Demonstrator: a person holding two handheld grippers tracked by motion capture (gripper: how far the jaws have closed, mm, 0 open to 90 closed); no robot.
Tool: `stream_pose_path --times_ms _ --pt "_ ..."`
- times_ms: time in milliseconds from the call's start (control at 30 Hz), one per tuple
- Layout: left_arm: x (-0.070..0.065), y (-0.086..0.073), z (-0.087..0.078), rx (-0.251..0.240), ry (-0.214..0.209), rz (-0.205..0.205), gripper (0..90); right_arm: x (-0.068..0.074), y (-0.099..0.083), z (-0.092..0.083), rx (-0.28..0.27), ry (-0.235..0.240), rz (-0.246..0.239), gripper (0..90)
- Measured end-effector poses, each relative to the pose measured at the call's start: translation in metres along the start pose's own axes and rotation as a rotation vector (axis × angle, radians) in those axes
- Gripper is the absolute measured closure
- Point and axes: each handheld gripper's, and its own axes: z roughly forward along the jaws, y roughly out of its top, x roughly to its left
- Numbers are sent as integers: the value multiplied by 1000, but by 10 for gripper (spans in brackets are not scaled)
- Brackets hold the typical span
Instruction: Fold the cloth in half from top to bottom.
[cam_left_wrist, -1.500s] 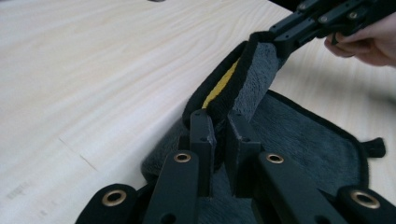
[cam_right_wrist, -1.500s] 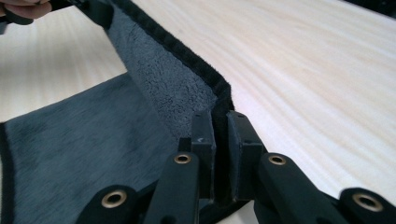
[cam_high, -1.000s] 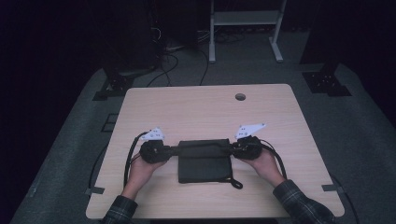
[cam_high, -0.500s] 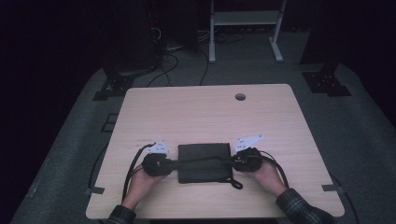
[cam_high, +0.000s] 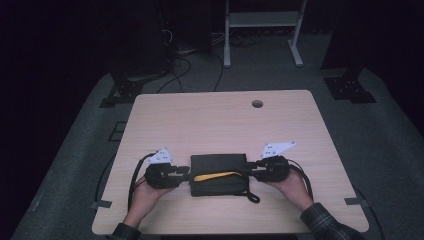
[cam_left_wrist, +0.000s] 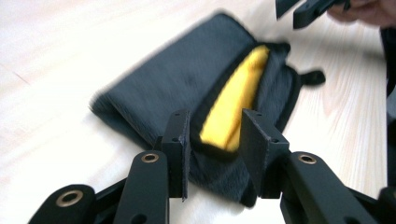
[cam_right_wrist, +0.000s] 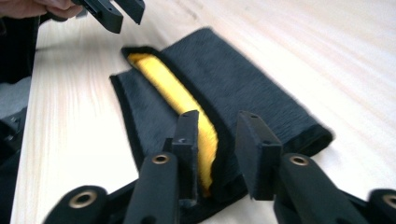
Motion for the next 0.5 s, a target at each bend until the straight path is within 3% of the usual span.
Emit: stream_pose_path --times_ms 100,300,433,500 --pt "3 1 2 -6 14 -4 645 -3 0 4 11 -14 0 760" --pt "16 -1 28 24 45 -25 672 -9 -3 27 57 -53 -8 834" --pt "15 -3 36 52 40 -17 673 -11 -4 36 91 -39 -8 846" --pt "7 -7 37 68 21 -1 672 -6 -4 38 98 -14 -24 847"
